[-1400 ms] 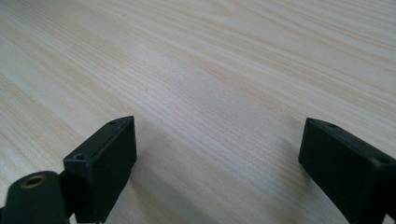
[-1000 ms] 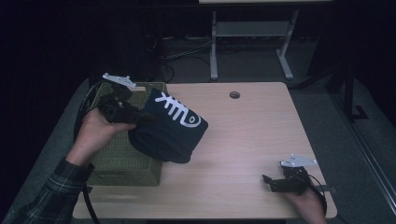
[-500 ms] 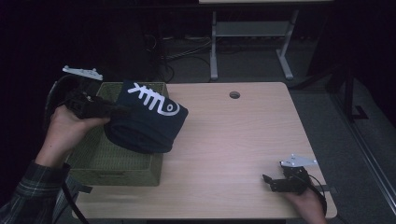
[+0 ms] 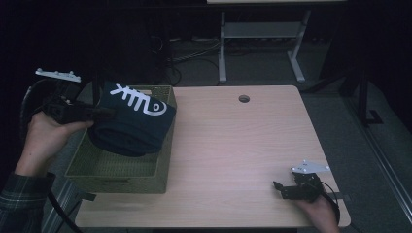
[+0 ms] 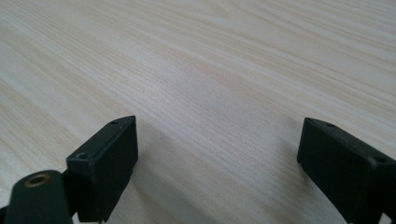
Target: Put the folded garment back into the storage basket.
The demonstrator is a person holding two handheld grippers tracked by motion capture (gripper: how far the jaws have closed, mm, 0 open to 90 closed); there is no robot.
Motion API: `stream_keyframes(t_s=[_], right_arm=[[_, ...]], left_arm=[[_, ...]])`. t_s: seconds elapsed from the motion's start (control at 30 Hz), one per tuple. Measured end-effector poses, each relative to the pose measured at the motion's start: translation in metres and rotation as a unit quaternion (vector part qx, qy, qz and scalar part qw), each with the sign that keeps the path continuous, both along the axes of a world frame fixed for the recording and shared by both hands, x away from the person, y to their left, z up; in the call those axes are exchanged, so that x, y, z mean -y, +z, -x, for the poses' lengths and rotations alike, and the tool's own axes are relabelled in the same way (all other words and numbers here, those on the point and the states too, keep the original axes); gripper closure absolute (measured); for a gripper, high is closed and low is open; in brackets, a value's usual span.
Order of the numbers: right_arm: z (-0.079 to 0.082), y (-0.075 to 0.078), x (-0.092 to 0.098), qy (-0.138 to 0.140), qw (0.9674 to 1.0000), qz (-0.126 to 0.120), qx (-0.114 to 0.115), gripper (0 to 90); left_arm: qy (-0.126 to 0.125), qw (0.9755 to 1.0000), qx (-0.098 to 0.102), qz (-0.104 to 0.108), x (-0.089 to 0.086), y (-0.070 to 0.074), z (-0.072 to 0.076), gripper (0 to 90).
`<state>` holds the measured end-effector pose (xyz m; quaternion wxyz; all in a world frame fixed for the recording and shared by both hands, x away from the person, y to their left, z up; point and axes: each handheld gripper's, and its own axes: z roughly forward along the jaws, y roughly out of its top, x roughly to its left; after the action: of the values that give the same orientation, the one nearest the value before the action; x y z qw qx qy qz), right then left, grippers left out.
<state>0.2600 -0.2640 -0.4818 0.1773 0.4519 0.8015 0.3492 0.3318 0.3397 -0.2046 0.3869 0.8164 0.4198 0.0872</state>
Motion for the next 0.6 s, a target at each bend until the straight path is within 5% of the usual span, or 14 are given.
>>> stream_keyframes(t_s=[0.3, 0.6], right_arm=[[0.0, 0.0, 0.0, -0.001, 1.0, 0.0, 0.0, 12.1], [0.0, 0.0, 0.0, -0.002, 1.0, 0.0, 0.0, 12.1]], left_arm=[[0.037, 0.9992, -0.011, -0.003, -0.028, -0.007, -0.001, 71.7], [0.048, 0.9984, -0.029, -0.007, -0.031, -0.025, -0.002, 71.7]])
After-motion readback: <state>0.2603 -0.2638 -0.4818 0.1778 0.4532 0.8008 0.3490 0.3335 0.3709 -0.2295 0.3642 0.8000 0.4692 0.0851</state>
